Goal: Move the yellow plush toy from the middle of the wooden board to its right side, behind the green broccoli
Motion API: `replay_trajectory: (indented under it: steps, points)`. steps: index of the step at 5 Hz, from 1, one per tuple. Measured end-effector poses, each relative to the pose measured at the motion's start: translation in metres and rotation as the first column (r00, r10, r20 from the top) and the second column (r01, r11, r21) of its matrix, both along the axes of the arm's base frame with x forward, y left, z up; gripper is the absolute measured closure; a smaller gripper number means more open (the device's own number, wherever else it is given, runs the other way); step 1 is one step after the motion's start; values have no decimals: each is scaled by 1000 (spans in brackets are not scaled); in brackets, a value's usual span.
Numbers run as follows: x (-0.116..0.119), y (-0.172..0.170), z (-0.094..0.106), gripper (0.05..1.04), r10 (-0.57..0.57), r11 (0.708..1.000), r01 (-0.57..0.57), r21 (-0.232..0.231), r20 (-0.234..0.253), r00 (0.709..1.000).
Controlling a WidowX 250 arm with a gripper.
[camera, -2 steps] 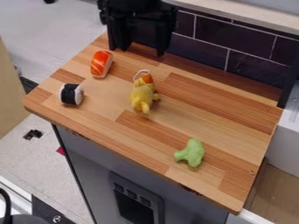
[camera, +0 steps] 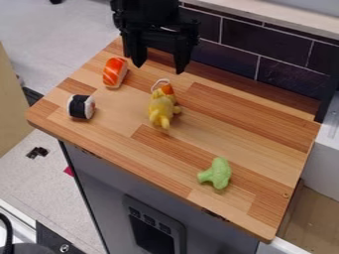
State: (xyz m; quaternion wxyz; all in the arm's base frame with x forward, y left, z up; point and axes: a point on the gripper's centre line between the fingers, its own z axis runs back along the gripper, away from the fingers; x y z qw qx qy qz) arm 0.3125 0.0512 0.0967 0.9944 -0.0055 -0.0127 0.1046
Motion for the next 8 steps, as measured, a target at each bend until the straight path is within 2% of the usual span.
replay_trajectory:
  steps: [2, 3, 5, 6, 7, 8]
  points:
    - [4, 10, -31, 85, 38, 996, -39, 82, 9, 999]
    - [6, 15, -54, 85, 57, 990, -58, 132, 11, 998]
    - [5, 20, -82, 85, 78, 986, -80, 143, 22, 997]
    - [5, 25, -92, 113, 104, 988, -105, 115, 14, 995]
    - [5, 28, -95, 374, 84, 994, -85, 74, 16, 996]
    - [5, 30, -94, 575, 91, 994, -91, 56, -3, 996]
